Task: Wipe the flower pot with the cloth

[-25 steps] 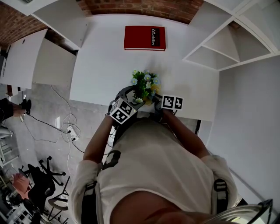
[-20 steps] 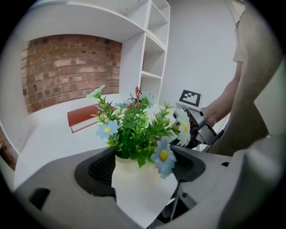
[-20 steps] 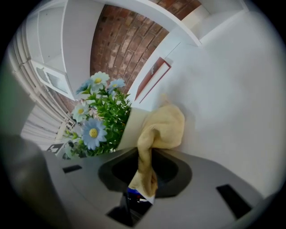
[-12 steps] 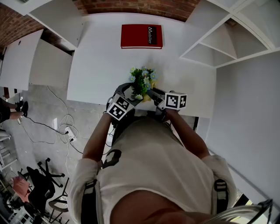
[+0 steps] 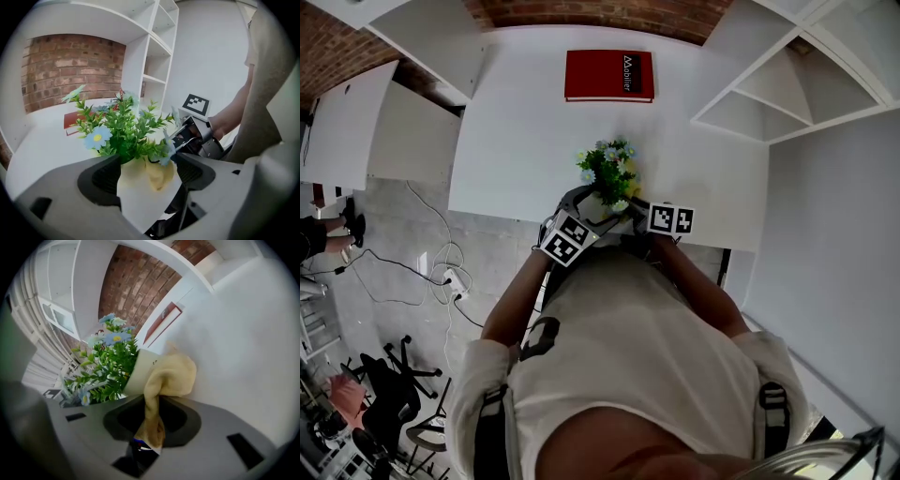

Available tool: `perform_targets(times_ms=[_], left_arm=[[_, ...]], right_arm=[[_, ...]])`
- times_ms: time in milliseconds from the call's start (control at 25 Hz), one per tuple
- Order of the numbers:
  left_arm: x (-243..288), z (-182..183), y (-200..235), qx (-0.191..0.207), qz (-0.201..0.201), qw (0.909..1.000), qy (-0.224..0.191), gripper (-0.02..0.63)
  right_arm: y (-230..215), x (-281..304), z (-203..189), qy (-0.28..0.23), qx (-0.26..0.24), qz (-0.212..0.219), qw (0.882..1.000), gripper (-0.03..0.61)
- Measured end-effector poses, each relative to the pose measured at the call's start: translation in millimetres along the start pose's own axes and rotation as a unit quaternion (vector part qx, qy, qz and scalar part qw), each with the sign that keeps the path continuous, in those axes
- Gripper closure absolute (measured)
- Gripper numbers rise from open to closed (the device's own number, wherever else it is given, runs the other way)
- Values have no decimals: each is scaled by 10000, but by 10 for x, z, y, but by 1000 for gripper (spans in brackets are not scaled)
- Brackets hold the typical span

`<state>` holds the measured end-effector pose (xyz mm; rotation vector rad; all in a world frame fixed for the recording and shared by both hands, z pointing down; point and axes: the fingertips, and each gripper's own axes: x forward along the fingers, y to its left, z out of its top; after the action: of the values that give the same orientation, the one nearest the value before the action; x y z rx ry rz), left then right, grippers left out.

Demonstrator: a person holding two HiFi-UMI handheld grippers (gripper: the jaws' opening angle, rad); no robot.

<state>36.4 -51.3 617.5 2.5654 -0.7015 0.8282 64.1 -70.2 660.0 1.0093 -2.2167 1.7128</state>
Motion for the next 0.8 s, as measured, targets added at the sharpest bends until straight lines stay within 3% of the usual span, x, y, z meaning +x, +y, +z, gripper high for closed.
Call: perform_targets(times_ms=[200,480,680,800], left_arm=[[-71,58,-50,193,-245,9995,105,255],[-138,32,177,52,-93,9998,161,255],[-51,73,124,25,-112,9999,126,255],[-16,66,41,144,-168,9996,156,255]], right_arm=[[-88,11,30,-7,-155,-169,9997,483],[-59,-43,50,-68,-21,-148,9999,483],[179,-158,180,-86,-778,-184,9968,483],[393,-228,300,-287,-864,-1,9959,483]])
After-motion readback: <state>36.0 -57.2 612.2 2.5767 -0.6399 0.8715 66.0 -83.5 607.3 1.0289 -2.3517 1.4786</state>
